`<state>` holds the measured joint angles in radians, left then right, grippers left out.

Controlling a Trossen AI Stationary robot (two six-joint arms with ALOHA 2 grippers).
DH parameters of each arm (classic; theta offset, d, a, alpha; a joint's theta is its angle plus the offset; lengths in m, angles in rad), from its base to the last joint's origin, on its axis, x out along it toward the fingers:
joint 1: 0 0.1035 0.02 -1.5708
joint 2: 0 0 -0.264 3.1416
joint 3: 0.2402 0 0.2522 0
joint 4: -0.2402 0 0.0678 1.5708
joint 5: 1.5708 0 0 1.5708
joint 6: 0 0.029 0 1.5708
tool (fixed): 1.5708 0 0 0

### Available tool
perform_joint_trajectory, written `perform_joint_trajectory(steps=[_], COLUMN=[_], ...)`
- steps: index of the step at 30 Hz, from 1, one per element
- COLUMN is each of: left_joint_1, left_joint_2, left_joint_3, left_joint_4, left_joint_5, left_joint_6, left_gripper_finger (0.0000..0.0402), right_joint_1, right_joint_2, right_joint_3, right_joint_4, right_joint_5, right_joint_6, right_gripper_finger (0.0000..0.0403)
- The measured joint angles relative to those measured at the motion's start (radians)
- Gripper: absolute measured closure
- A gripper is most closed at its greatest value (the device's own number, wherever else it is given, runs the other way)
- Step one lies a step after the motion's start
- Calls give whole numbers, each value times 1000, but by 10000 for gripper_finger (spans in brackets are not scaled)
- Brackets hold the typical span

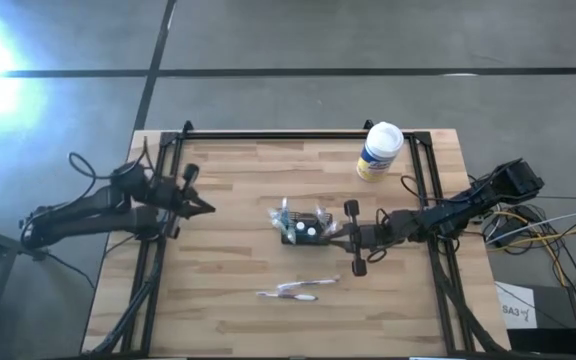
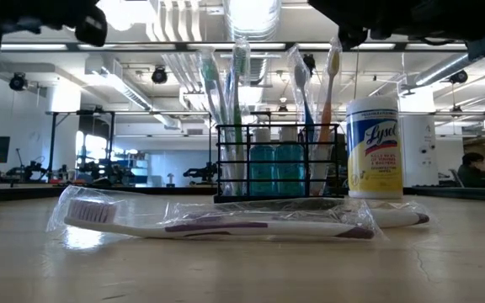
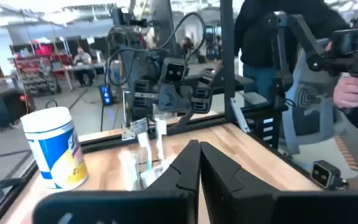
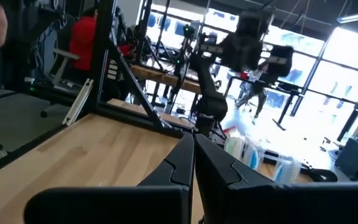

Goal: Pick & Place toothbrushing station
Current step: Put the top purple toothbrush into the black mesh organizer

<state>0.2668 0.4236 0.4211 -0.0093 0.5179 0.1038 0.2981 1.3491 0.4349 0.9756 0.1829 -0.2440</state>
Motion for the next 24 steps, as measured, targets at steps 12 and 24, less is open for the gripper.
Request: perform_joint_trajectory(steps=[12,24], left_joint_1=[0,0], left_joint_2=[-257,-390], left_joint_3=[-168,-333], left_joint_4=[35,116], left_joint_5=[-108,-274], left_joint_6=[-106,-120], left_gripper_finger=[397,399], right_joint_1=[-76,-100], right_joint_2=[-266,-657], right_joint_3=[19,-33], right_joint_4=[-291,-605], right_joint_5=[-14,41], right_joint_6=[163,283], right_gripper_finger=[394,394])
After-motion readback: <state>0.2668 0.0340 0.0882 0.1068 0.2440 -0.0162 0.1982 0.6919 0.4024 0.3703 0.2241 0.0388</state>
